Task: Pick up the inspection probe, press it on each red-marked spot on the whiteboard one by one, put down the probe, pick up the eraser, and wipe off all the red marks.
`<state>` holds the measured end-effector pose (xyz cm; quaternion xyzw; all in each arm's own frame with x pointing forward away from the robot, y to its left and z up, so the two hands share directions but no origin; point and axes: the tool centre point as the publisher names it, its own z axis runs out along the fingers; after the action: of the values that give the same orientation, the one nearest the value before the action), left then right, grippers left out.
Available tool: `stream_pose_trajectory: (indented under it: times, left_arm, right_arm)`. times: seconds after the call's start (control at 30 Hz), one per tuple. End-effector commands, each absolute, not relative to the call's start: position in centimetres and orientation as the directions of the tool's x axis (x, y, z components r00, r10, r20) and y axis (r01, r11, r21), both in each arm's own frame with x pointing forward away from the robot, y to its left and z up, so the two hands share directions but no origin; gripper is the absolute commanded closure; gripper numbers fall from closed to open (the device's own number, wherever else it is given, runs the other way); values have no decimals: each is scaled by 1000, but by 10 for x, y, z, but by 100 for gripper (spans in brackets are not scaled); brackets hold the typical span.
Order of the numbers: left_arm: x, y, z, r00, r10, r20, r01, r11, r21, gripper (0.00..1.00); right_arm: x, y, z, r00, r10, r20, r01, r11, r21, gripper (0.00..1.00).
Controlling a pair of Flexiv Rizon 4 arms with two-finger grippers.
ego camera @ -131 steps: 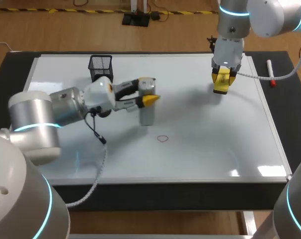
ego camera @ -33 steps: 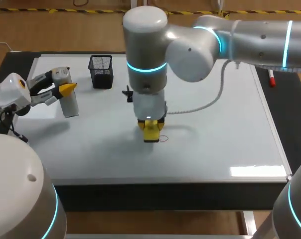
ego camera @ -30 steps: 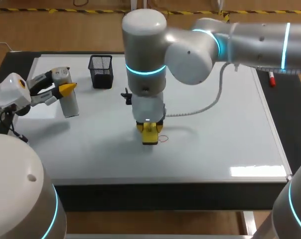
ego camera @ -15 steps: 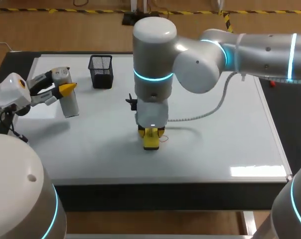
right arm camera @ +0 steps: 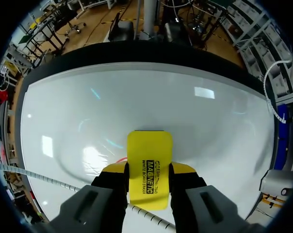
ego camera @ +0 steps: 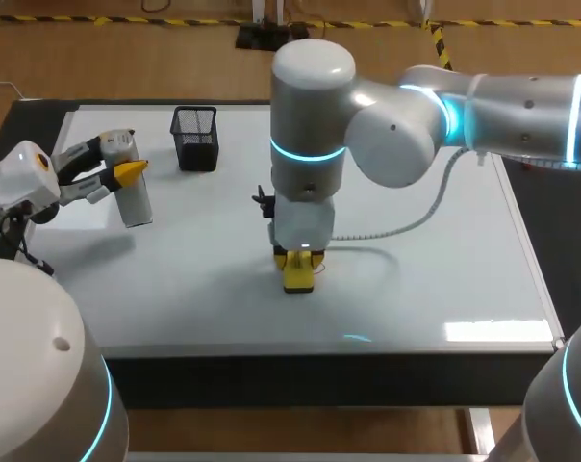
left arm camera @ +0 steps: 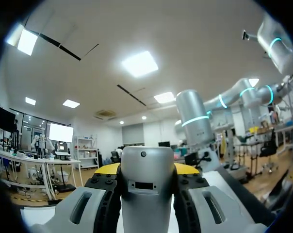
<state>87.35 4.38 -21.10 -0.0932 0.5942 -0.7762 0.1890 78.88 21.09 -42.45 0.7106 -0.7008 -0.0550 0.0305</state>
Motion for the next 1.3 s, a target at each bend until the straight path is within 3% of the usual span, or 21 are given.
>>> stream_pose_trajectory:
  times: [0.03,1.3]
  left_arm:
    - [873,44,-210,-912,-403,-80,182,-222,-958,100]
    - [873,44,-210,-912,-403,-80,182,-222,-958,100]
  right_arm:
    - [788,202,-426,15,-999,-35,-993,-18,114,100]
    - [801,132,-415,-37,-999,7,-996,38,85,100]
